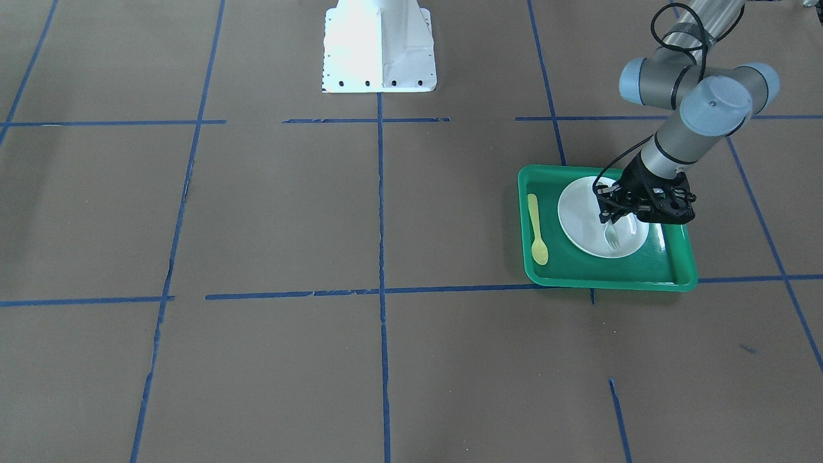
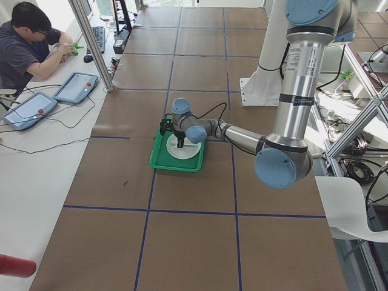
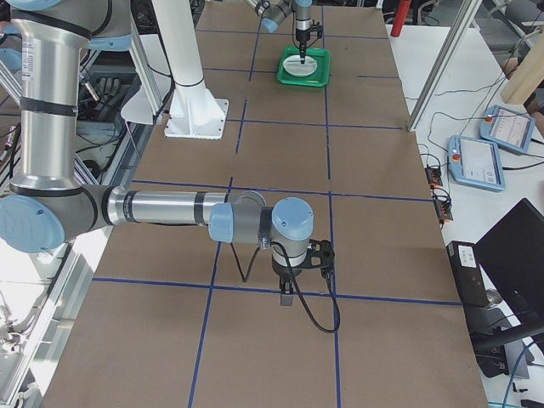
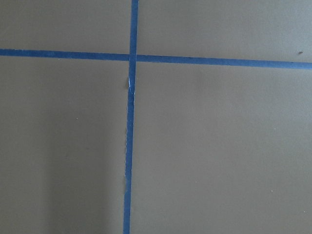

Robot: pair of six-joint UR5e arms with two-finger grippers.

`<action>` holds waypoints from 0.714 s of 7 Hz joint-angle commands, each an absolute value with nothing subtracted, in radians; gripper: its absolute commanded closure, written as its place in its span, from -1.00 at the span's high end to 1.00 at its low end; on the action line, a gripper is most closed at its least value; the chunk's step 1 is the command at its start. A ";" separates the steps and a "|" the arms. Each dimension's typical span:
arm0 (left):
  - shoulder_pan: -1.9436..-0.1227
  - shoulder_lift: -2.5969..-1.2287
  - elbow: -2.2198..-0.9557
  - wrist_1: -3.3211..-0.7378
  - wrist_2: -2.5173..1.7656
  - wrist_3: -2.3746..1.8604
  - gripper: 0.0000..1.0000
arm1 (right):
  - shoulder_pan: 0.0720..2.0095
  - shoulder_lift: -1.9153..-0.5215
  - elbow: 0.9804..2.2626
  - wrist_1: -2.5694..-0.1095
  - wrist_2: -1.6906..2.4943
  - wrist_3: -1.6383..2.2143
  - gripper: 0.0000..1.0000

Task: Place fork
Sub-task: 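Close the left gripper on the fork handle and lift it, then carry the fork off the plate and lower it onto the tray beside the plate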

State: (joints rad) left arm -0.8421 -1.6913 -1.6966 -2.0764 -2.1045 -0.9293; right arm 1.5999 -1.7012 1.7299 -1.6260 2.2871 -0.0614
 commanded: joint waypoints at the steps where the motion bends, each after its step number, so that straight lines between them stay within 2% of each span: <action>1: -0.873 -1.643 -1.735 -2.074 -2.105 -0.873 -1.00 | 1.600 -1.701 1.730 -1.626 2.287 -0.061 1.00; 5: -0.956 -1.641 -1.628 -2.088 -2.103 -0.730 -1.00 | 1.600 -1.701 1.730 -1.626 2.287 -0.061 1.00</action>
State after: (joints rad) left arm -0.9460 -1.6427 -1.6459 -2.0859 -2.1031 -0.7482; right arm 1.5999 -1.7012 1.7303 -1.6260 2.2872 -0.0613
